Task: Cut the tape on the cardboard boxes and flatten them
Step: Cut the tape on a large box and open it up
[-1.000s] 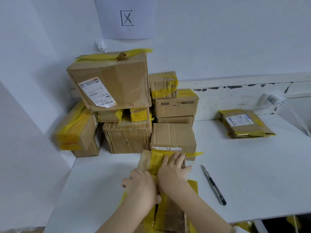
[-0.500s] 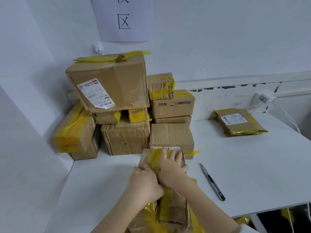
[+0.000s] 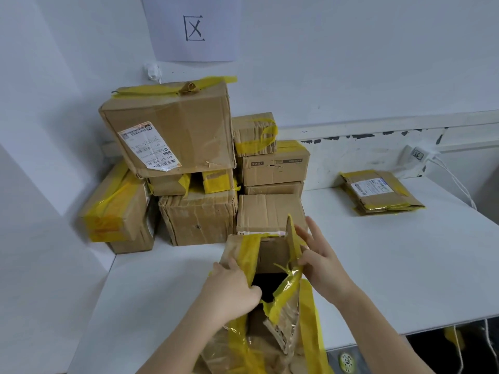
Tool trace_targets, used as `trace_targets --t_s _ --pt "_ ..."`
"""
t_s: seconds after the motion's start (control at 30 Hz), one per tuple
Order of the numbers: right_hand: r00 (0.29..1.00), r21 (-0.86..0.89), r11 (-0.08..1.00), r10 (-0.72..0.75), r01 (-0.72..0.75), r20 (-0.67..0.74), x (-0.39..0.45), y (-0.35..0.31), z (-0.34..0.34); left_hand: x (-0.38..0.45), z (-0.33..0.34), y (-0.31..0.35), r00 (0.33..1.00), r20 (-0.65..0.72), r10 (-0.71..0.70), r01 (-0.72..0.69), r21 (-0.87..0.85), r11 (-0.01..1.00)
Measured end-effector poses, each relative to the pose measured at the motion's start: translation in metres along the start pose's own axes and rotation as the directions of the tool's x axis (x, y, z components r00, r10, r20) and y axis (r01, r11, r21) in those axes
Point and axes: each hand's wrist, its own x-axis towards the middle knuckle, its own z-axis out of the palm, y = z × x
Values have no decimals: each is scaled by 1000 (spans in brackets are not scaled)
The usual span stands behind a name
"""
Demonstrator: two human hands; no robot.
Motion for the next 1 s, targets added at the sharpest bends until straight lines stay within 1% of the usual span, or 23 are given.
trace_targets --t_s 0.03,0.07,0.1,0.17,0.2,0.27,0.3,0.33,0.4,0.47,0.57,0.73,0.83,0.9,0.97,1.0 --pt "999 -15 1000 24 -24 -44 -2 -2 1 0 4 4 1000 -8 -26 27 30 999" --pt "994 -87 994 52 -60 -92 -4 -3 3 0 8 8 998 -19 -53 54 59 997" --pt "988 -206 974 70 -98 -141 -6 -1 4 0 11 10 996 -35 -83 86 95 992" --pt "977 -447 881 67 -152 -201 -10 4 7 0 14 12 988 -72 -137 149 186 971" --pt "976 -498 850 75 -169 -203 -13 6 5 1 15 12 985 -88 -151 167 222 961" --pt "976 -470 861 122 -195 -182 -20 7 -3 2 16 11 981 -108 -161 184 248 951" --pt "973 -458 865 128 -203 -190 -23 10 -7 1 16 10 981 -114 -155 179 244 953" --pt "970 -485 849 118 -209 -211 -25 14 -10 1 15 9 983 -119 -137 162 232 959" --pt "964 -579 790 58 -202 -258 -28 30 -9 1 14 8 988 -124 -89 113 199 973" --pt "966 -656 738 -24 -158 -259 -31 49 1 0 14 5 989 -137 -52 75 170 983" --pt "959 -632 762 -56 -139 -278 -27 68 8 0 14 -4 981 -193 13 16 144 989" --pt "957 -582 806 -75 -108 -281 -5 64 -2 0 9 -24 974 -215 75 -61 71 996" --pt "972 -599 795 -55 -96 -228 3 67 -7 -1 13 -33 970 -230 81 -80 15 997" --pt "984 -623 779 -51 -68 -171 8 69 -11 -3 18 -35 973 -225 48 -47 8 999" --pt "995 -656 753 -26 -46 -99 17 66 -16 -2 21 -36 970 -244 17 1 73 997" --pt "999 -692 722 -18 -19 -46 23 62 -18 -1 19 -38 964 -260 52 -14 147 989"
